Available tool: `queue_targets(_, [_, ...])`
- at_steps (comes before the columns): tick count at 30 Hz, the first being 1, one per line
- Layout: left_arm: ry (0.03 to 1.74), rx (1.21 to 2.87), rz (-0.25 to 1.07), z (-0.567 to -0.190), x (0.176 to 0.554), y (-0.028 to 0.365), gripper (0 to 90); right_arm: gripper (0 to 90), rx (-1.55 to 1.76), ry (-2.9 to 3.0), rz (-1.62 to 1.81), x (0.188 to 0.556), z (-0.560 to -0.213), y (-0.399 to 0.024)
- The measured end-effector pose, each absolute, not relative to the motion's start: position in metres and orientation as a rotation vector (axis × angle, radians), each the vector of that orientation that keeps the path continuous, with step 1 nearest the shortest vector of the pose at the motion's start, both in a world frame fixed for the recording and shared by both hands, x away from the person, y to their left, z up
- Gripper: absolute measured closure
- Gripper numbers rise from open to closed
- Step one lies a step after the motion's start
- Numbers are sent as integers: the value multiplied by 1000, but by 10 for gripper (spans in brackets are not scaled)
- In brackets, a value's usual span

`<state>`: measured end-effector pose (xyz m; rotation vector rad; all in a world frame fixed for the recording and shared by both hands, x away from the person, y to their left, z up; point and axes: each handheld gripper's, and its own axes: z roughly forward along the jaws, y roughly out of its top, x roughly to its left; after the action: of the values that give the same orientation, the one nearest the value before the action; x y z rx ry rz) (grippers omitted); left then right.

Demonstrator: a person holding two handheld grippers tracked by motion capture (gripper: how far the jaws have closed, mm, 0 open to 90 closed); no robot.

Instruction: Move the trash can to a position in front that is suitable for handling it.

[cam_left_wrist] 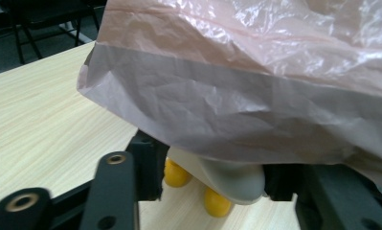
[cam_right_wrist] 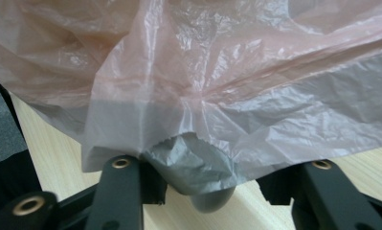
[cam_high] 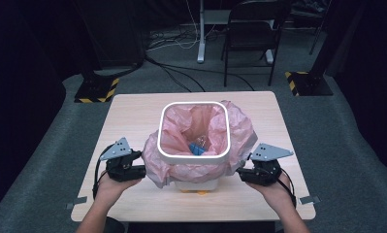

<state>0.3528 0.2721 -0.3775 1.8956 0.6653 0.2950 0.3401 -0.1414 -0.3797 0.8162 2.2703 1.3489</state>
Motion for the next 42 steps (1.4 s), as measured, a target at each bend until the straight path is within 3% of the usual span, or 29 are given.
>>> queue_targets(12, [666, 1890, 284, -374, 347, 281, 407, 435, 824, 2285, 1356, 334, -373, -154])
queue_targets(42, [726, 1863, 360, -354, 330, 316, 423, 461, 871, 2264, 1370, 315, -351, -199])
